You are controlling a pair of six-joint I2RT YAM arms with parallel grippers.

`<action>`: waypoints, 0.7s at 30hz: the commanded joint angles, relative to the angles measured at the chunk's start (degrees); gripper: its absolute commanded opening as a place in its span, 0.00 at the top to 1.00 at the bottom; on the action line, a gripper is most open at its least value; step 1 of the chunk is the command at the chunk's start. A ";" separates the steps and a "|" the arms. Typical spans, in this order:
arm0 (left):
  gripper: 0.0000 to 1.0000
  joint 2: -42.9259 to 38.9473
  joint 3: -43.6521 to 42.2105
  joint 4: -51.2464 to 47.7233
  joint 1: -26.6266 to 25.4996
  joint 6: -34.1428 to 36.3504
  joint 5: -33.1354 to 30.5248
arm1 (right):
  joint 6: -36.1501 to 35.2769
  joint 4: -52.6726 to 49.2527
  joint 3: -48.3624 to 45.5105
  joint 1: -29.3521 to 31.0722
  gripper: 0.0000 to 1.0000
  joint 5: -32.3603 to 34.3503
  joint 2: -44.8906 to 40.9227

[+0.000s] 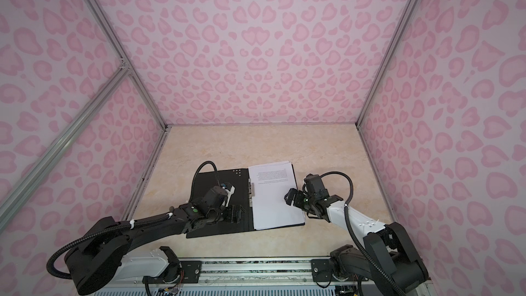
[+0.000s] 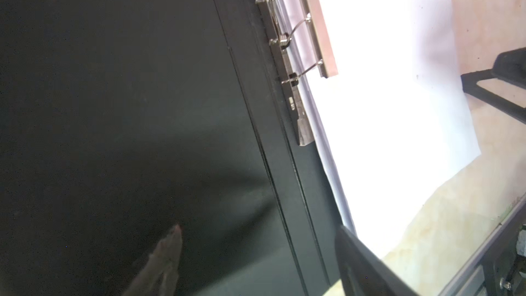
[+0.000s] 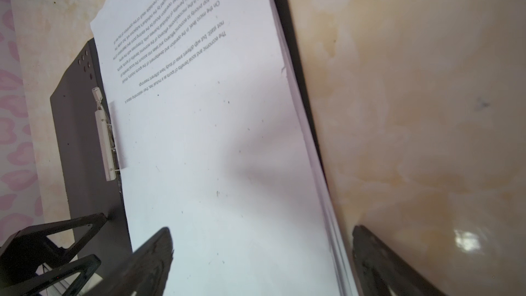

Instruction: Put the files into the folder

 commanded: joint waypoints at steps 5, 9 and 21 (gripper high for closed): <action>0.14 1.57 -0.17 -6.15 -1.01 -2.64 0.07 | 1.54 -1.26 1.21 0.78 0.01 1.67 -0.47; 0.14 1.86 -0.12 -5.70 -1.40 -3.01 0.08 | 2.62 -0.70 1.22 1.26 0.01 1.73 -0.73; 0.14 1.24 -0.49 -5.84 -1.58 -2.92 -0.36 | 0.09 -3.30 2.62 1.71 0.01 4.21 0.99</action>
